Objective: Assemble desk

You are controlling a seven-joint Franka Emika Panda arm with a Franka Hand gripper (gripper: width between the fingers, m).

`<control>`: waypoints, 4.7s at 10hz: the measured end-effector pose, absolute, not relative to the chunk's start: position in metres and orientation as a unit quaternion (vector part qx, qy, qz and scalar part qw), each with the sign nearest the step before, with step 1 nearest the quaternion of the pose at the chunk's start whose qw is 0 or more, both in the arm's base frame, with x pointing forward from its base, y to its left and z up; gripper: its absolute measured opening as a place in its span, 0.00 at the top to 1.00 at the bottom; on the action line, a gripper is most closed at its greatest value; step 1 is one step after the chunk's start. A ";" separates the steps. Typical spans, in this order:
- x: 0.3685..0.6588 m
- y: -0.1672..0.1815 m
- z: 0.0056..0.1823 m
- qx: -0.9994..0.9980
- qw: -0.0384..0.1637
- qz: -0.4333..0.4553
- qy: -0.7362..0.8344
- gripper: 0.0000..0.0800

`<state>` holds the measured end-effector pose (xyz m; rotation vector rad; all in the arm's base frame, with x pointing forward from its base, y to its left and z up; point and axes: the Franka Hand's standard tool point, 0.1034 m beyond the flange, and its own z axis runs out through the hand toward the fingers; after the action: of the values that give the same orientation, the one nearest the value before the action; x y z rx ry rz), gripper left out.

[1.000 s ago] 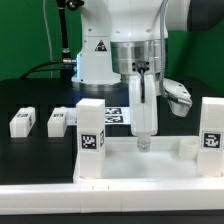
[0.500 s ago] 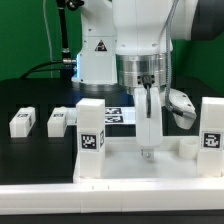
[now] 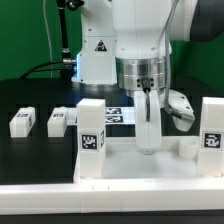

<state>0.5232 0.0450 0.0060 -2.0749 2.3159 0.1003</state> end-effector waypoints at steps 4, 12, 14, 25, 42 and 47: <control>0.523 0.045 0.006 -0.672 0.015 0.032 0.740 0.91; 0.505 0.021 0.009 -0.800 0.022 0.020 0.600 0.91; 0.495 0.007 0.005 -0.837 0.017 0.017 0.546 0.91; 0.518 -0.038 0.015 -0.996 0.003 0.014 0.088 0.92; 0.596 -0.050 0.033 -0.788 -0.073 0.013 -0.611 0.92; 0.605 -0.040 0.034 -0.761 -0.086 0.008 -0.643 0.92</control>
Offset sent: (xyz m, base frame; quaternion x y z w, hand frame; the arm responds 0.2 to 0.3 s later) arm 0.0000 0.0000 0.0000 0.0000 0.0000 0.0000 1.0000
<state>0.6048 -0.0403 0.0335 2.2666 1.9168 -0.0232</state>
